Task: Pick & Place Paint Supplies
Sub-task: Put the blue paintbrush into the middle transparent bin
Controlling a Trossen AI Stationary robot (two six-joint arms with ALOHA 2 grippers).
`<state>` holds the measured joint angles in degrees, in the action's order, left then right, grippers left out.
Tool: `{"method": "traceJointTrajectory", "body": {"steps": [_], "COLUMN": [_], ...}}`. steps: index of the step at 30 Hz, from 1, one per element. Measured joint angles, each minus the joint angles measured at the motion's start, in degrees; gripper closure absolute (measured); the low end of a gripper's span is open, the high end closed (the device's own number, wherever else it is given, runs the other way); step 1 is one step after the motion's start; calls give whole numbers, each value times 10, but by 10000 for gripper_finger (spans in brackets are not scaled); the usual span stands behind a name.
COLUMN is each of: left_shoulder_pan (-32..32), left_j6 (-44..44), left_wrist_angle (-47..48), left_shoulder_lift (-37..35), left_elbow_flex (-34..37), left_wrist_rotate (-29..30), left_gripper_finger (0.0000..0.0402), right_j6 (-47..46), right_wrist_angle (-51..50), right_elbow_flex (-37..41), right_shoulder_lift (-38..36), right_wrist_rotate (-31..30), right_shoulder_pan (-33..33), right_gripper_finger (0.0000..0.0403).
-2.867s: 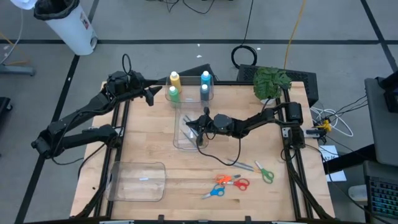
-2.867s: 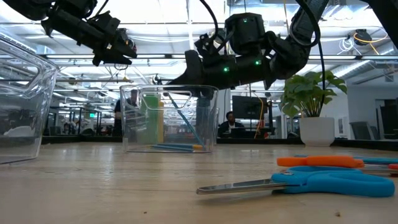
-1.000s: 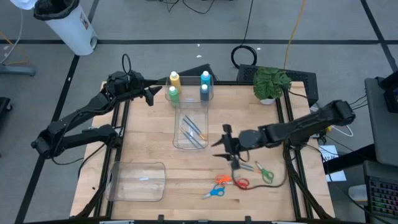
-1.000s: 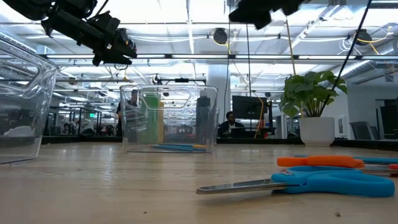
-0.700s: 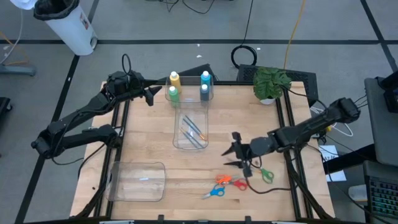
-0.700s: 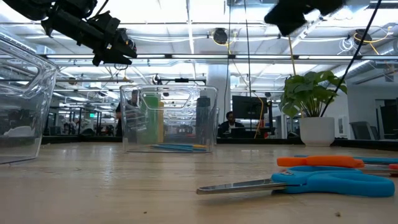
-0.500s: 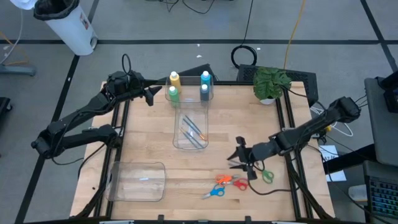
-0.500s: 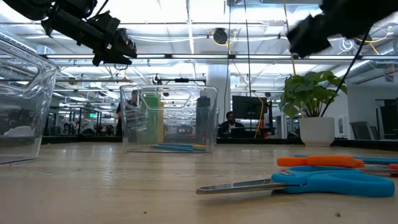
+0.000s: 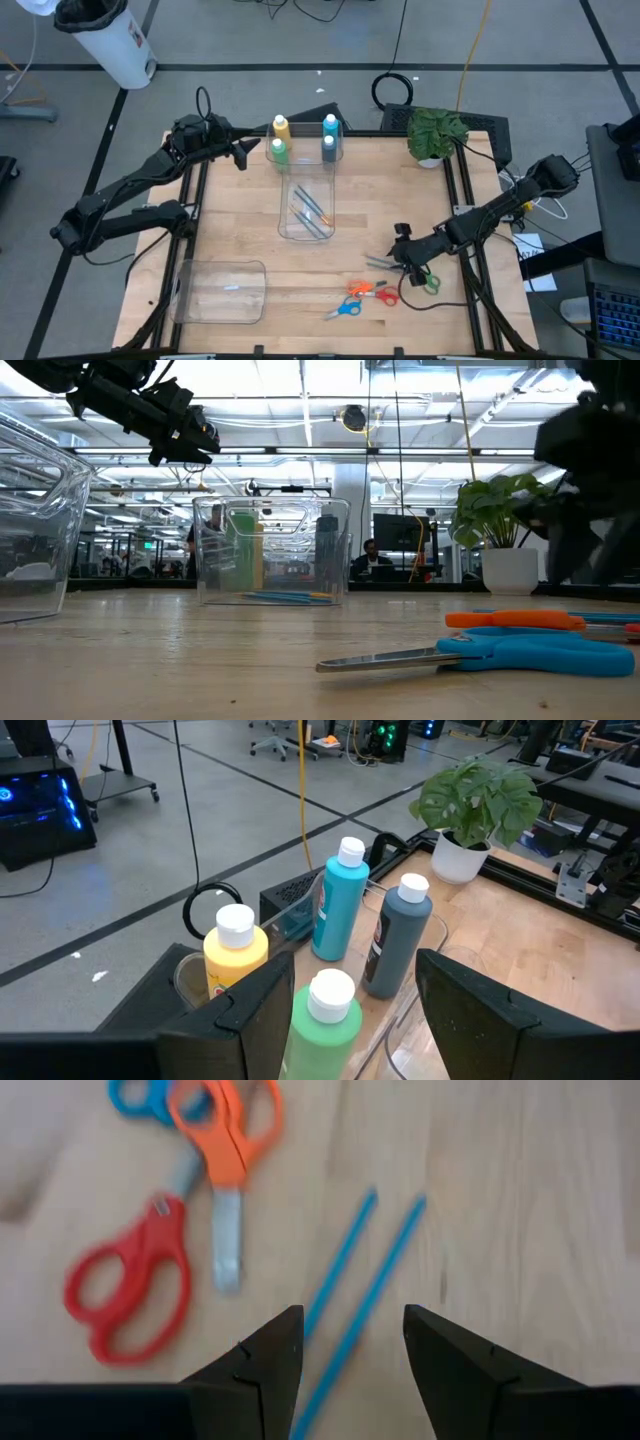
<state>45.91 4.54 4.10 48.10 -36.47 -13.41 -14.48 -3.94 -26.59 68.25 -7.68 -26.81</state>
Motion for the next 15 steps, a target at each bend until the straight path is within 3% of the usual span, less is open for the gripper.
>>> {"method": "traceJointTrajectory", "body": {"steps": [5, 15], "left_shoulder_pan": [0, 0], "left_j6": [0, 0], "left_wrist_angle": [0, 0], "left_shoulder_lift": [0, 0], "left_elbow_flex": [0, 0], "left_wrist_rotate": [0, 0], "left_gripper_finger": [188, 188], "right_j6": [-44, -87], "right_wrist_angle": [-58, -62], "right_elbow_flex": [0, 0], "right_shoulder_lift": [0, 2], "right_wrist_rotate": [0, -23], "right_shoulder_pan": [0, -33], "right_gripper_finger": [239, 239]}}
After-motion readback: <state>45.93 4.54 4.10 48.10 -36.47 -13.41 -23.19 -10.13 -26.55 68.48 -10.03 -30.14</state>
